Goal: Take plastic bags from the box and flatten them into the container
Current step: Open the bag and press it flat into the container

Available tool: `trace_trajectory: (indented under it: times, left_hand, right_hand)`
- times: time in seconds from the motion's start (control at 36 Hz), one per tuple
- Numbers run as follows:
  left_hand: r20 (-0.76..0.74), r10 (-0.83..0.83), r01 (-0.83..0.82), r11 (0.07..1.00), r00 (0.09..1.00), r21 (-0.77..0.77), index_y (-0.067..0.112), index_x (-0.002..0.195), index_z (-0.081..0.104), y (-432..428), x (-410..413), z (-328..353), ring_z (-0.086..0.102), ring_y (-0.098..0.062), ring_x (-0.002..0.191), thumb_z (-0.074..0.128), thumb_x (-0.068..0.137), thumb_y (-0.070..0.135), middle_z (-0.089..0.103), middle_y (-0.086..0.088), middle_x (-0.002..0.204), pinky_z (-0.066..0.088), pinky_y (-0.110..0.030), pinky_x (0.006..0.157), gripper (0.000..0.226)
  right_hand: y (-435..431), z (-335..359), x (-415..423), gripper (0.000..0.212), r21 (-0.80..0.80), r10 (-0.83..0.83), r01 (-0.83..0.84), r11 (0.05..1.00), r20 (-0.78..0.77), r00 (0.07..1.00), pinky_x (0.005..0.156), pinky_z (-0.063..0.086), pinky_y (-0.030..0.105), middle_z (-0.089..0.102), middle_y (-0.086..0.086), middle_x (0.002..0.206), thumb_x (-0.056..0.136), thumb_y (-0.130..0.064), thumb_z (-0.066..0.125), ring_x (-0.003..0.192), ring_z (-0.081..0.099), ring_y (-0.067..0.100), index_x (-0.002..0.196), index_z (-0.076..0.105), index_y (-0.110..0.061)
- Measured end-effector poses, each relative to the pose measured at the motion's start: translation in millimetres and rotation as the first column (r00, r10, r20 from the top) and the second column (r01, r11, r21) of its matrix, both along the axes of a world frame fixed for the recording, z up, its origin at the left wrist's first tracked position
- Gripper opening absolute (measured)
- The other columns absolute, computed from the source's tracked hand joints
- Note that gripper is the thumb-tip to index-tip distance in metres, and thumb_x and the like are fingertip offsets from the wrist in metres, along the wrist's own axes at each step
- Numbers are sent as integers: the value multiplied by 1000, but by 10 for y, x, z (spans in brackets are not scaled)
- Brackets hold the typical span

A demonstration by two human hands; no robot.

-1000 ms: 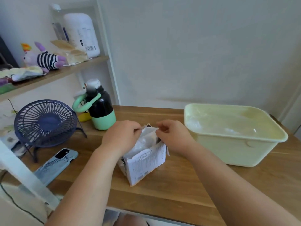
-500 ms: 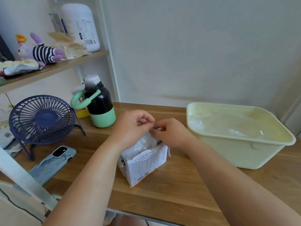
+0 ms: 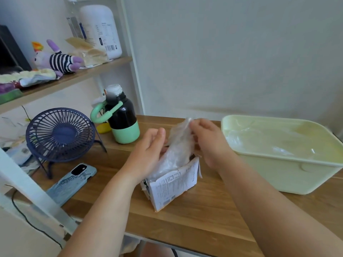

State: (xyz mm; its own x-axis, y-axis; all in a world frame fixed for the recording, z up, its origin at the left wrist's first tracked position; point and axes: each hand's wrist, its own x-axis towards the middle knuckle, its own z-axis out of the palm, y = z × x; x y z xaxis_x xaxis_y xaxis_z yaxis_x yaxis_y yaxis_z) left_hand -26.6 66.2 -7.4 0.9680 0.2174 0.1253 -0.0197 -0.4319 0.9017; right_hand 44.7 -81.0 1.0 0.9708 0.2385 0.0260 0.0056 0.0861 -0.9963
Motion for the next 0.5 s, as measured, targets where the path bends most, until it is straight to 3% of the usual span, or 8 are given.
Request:
trace_trajectory:
  times: [0.08, 0.17, 0.22, 0.31, 0.36, 0.42, 0.44, 0.5]
  left_hand:
    - [-64, -50, 55, 996, 997, 70, 35, 104, 56, -27, 10, 13, 61, -9, 105, 23, 68, 92, 65, 12, 107, 47, -45, 98, 75]
    - [-47, -75, 80, 990, 996, 119, 35, 103, 60, -86, 3, 52, 60, -7, 106, 26, 64, 96, 65, 13, 107, 47, -36, 96, 80]
    - [29, -60, 54, 984, 998, 171, 38, 107, 58, -162, 5, 116, 56, -2, 110, 38, 66, 90, 61, 17, 114, 45, -27, 92, 69]
    - [115, -116, 97, 981, 987, 166, 47, 121, 49, -336, 19, 225, 47, 11, 117, 63, 58, 75, 52, 27, 126, 41, -17, 93, 70]
    - [121, -184, 165, 974, 975, 155, 44, 112, 55, -460, 26, 279, 54, 14, 104, 76, 68, 56, 61, 28, 113, 43, -10, 84, 50]
    - [194, -185, 158, 977, 963, 146, 25, 87, 65, -586, 44, 301, 56, 4, 69, 71, 85, 34, 63, 14, 75, 41, -10, 63, 11]
    - [232, -152, 125, 984, 961, 125, 17, 81, 64, -627, 61, 300, 50, -2, 62, 66, 89, 29, 56, 8, 67, 38, -13, 57, 15]
    - [233, -101, 105, 995, 967, -2, 24, 83, 65, -680, 81, 298, 56, -3, 68, 60, 94, 26, 63, 16, 74, 40, -10, 60, 12]
  right_hand:
    - [-84, 143, 36, 30, 202, -355, 351, 914, -15, 935, 60, 37, 32, 44, 3, 67, 94, -16, 48, 66, 41, 18, 65, 44, -16]
    - [-246, 310, 23, 30, 274, -494, 463, 843, 57, 867, 62, 34, 32, 41, -3, 63, 95, -19, 48, 62, 37, 14, 65, 42, -17]
    - [-334, 375, -1, 31, 223, -484, 450, 865, 132, 865, 63, 37, 32, 43, -5, 62, 95, -25, 50, 60, 40, 13, 66, 44, -17]
    - [-442, 436, -77, 24, 143, -324, 303, 942, 165, 931, 65, 43, 37, 52, 5, 71, 93, -28, 53, 68, 49, 19, 74, 51, -13]
    - [-486, 439, -134, 23, 72, -214, 204, 976, 177, 961, 65, 43, 36, 55, 6, 74, 92, -25, 54, 69, 52, 19, 72, 54, -13]
    - [-549, 433, -185, 26, -7, -210, 216, 976, 207, 956, 62, 41, 33, 51, 1, 68, 91, -23, 55, 65, 48, 15, 67, 51, -15]
    - [-586, 429, -198, 26, -29, -228, 241, 970, 226, 947, 62, 42, 36, 49, -1, 67, 91, -23, 55, 64, 46, 14, 67, 51, -15]
    - [-676, 426, -221, 25, -42, -274, 290, 956, 223, 935, 71, 49, 46, 51, -1, 68, 92, -26, 55, 65, 46, 14, 70, 53, -15]
